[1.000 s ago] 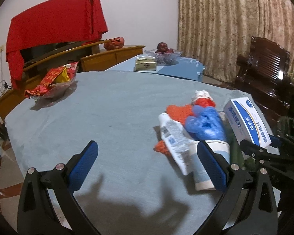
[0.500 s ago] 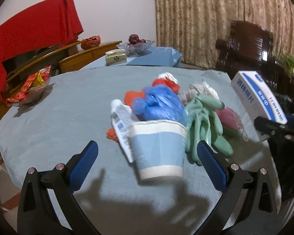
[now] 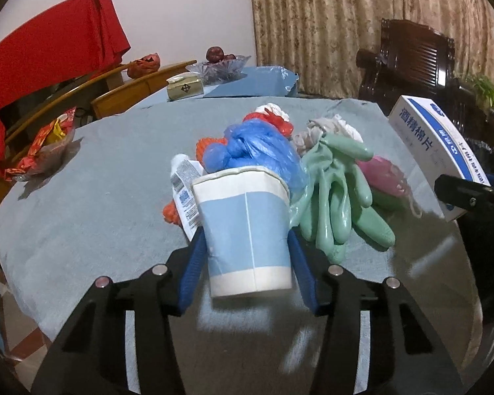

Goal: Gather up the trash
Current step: 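Grasp the white-blue paper cup with the left gripper while the right holds the box, then carry cup and box over the bin and open both grippers to drop them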

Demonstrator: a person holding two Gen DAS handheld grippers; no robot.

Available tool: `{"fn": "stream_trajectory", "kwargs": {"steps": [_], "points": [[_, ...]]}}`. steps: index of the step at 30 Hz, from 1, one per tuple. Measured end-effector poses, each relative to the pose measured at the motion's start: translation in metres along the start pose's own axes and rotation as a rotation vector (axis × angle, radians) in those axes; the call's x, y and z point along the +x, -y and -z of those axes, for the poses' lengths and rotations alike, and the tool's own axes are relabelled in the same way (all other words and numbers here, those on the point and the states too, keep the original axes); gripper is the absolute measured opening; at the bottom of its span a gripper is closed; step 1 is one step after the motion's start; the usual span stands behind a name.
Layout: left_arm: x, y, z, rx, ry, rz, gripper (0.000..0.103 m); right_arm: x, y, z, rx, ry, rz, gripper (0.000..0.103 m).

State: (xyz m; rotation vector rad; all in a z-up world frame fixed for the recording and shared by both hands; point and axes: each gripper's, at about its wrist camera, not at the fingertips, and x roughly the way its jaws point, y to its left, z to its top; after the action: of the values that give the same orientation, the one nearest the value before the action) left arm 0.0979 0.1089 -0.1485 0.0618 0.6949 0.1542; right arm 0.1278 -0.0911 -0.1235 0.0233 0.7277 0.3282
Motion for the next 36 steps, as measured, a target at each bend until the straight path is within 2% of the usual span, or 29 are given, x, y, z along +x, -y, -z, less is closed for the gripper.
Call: {"fn": "stream_trajectory", "kwargs": {"steps": [8,13,24,28,36], "points": [[-0.043,0.007,-0.023,-0.014,0.071,0.038,0.048,-0.028,0.012,-0.006,0.022,0.052,0.002,0.054],[-0.062,0.034,-0.034,0.010,0.102,0.120,0.048,-0.050,0.031,-0.008,0.052,0.082,0.031,0.054],[-0.061,0.131,-0.057,0.116,0.130,0.322,0.048,-0.094,0.115,0.010,0.163,0.096,0.220,0.054],[-0.053,0.174,-0.062,0.142,0.116,0.411,0.048,-0.107,0.149,0.020,0.209,0.092,0.293,0.054],[-0.034,0.242,-0.074,0.176,0.076,0.523,0.050,-0.116,0.192,0.038,0.276,0.077,0.381,0.055]]}}
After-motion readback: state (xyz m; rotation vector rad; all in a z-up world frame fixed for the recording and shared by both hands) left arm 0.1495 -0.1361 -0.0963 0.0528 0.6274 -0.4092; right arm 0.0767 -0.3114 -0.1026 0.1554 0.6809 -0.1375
